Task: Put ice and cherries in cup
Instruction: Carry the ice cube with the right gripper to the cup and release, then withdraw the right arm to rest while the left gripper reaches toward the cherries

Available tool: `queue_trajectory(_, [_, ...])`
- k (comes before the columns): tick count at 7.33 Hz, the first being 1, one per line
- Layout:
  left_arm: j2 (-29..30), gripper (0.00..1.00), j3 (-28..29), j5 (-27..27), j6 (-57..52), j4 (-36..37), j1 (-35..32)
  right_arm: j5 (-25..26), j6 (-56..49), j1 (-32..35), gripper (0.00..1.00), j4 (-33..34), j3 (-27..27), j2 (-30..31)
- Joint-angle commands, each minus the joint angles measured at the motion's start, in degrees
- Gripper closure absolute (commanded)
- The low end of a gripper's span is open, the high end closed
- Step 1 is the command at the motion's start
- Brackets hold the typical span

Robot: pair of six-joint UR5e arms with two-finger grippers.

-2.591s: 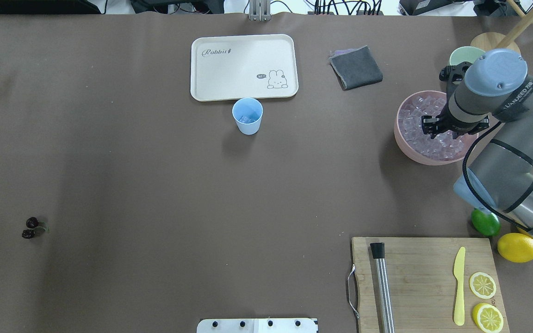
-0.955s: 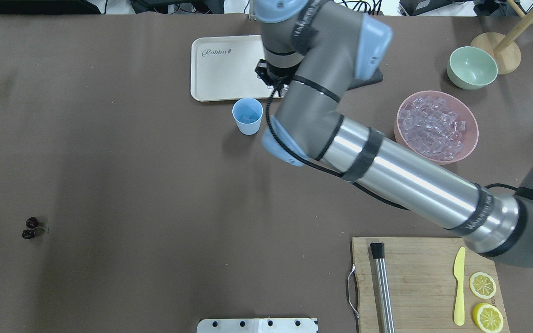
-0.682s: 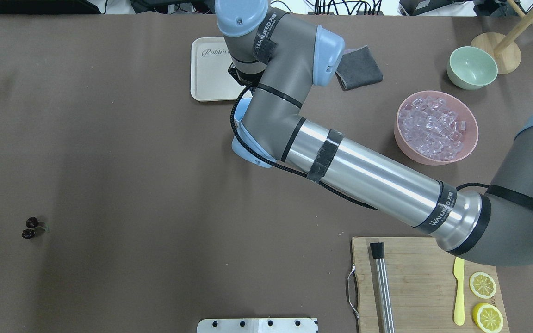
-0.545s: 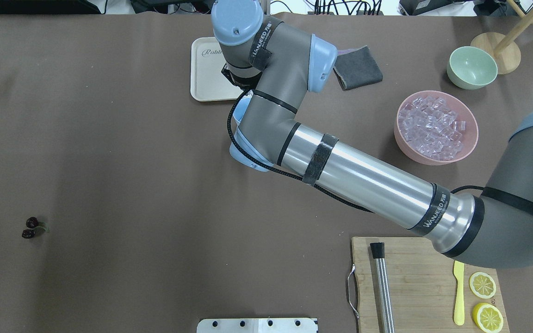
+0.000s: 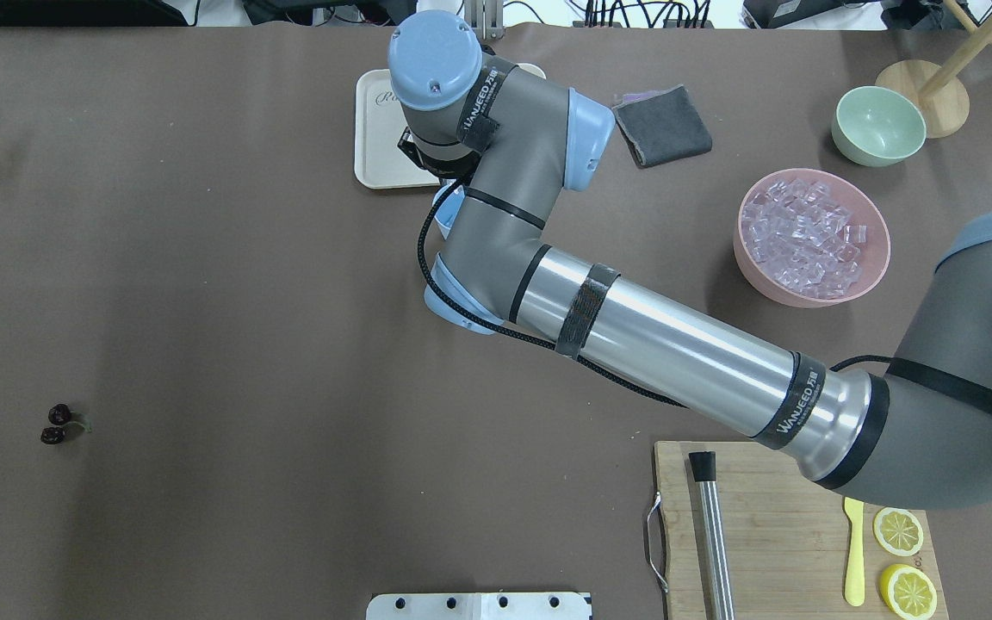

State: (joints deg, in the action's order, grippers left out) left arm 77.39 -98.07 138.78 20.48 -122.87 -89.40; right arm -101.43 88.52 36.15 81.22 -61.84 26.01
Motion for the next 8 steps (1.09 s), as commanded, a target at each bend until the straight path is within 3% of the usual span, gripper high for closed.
queue_trajectory(1, [0.1,0.02,0.3,0.0,0.1,0.0,0.0,-0.2,-1.8,-1.7,0.01,3.8,-6.8,4.1])
queue_trajectory(3, [1.0,0.02,0.1,-0.3,0.6,0.1,0.2,-4.6,-8.7,0.9,0.00,18.4,-20.8,8.2])
queue_trajectory(4, [2.4,0.02,0.2,-0.6,1.9,0.4,0.6,-5.5,-13.8,2.8,0.00,22.4,-31.3,15.7])
queue_trajectory(5, [4.2,0.02,0.0,-0.9,6.2,0.4,3.3,-7.5,-20.0,6.2,0.00,22.0,-41.6,26.9])
queue_trajectory(7, [6.2,0.02,-0.6,-5.6,17.1,-3.4,14.1,-15.2,-36.6,17.0,0.00,22.0,-47.7,39.2])
queue_trajectory(8, [6.6,0.02,-0.6,-12.2,27.2,-9.3,22.3,-15.7,-46.1,21.2,0.00,22.0,-47.8,43.1])
